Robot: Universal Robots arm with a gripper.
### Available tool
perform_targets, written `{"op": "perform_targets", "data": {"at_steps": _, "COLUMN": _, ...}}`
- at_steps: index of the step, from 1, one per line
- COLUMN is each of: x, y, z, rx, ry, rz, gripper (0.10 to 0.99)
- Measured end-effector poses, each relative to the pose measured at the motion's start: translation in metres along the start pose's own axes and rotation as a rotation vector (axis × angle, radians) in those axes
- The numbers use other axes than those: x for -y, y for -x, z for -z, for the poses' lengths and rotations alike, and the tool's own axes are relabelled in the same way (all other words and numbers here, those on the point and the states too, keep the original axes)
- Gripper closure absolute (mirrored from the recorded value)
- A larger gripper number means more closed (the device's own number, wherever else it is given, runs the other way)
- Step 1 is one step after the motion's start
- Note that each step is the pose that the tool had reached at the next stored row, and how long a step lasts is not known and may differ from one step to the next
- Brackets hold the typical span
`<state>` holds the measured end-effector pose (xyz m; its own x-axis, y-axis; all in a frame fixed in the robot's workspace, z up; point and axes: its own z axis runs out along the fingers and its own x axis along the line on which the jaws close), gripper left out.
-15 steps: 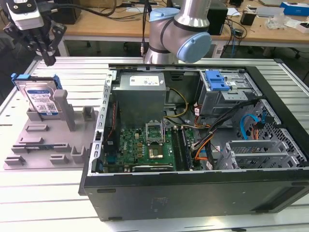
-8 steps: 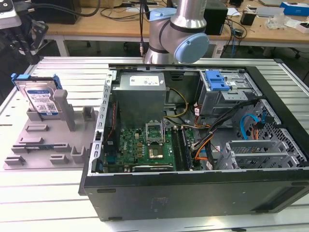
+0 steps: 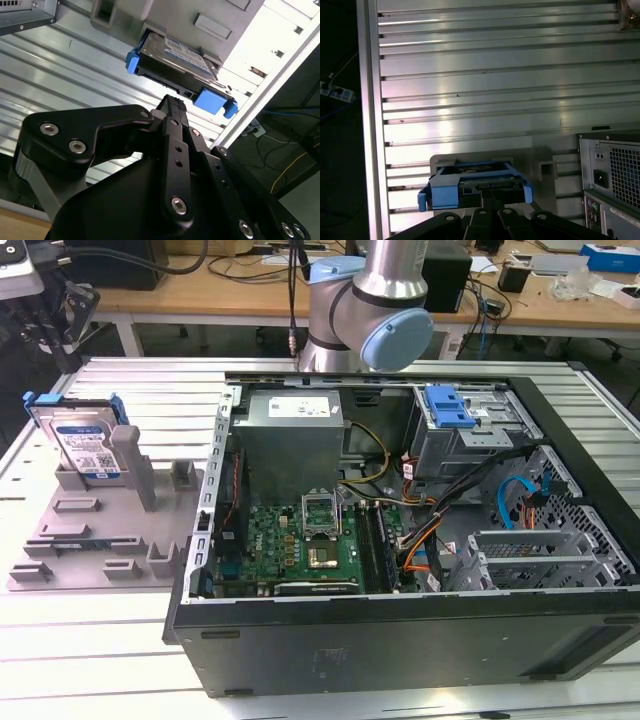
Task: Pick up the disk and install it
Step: 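Reach for the disk, then pick up the disk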
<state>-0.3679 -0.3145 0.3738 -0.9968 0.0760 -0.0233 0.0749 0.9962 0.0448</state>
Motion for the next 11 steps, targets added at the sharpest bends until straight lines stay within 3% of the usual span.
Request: {"op": "perform_targets", "data": {"at_steps": 11, "x": 0.0, "y": -0.0002, "z": 0.0, "rx": 0.0, "ry": 0.0, "rz": 0.0, "gripper": 0.98}}
